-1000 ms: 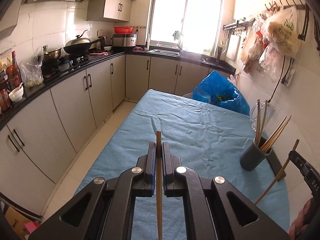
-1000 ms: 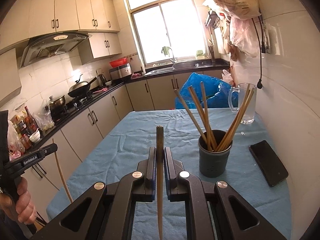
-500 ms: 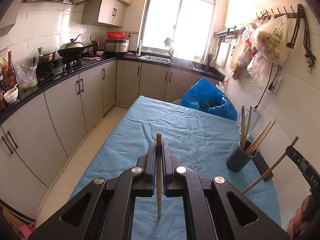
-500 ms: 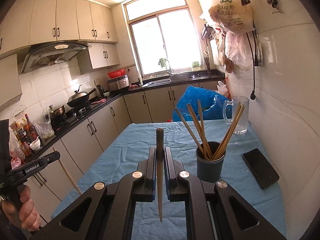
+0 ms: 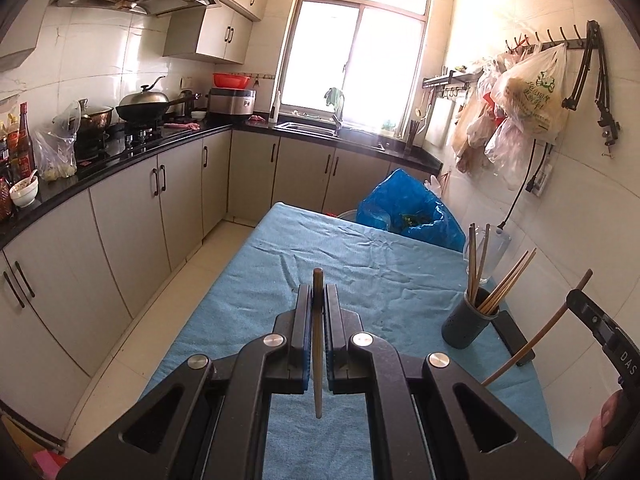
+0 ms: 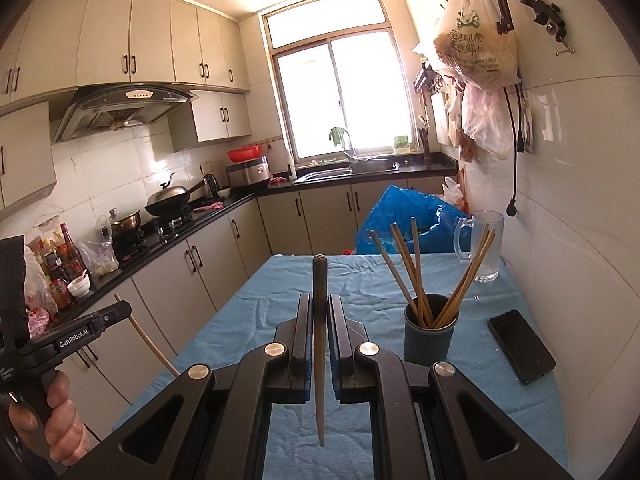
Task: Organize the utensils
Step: 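Carry the chopstick over the grey cup and lower it in, right gripper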
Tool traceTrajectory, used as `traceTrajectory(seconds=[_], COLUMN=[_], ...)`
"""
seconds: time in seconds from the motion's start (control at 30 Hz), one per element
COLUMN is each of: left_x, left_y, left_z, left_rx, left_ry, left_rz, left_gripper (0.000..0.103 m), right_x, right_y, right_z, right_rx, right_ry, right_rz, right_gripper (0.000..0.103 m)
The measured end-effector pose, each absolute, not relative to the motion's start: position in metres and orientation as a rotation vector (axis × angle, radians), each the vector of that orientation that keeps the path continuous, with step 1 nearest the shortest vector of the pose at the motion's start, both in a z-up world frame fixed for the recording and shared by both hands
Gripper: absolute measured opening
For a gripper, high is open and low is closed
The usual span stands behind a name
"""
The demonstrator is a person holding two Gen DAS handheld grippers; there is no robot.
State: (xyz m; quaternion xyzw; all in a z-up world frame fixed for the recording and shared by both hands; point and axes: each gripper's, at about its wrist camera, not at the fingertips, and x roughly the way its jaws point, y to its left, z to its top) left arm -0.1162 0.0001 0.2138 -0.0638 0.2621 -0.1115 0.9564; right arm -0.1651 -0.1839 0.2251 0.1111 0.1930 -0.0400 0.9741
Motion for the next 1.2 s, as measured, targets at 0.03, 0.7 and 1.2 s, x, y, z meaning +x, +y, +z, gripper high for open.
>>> traceTrajectory(seconds=[0.03,0.7,1.2], left_x=[-0.118,-0.140,-0.123], left_y=[0.001,-0.015,-0.078], left_z=[0.214,0.232,0.261], left_rx=[-0.130,-0.098,-0.058], left_ry=[0.530,0.500,0.505], left_rz=[-0.226,-0.258,-0.344], left_gripper=[0.005,0.005,0.005], right_x=[-0.166,-0.197,-0.213], right_y=[-0.183,-0.192,-0.252], right_z=[0.226,0.239,0.242], right_rx=[0.223,0.267,0.353], right_ry=[0.387,0.325,0.279], right_rz=[-0.080,-0.086,-0.171], right_gripper=[0.008,0.008,0.008])
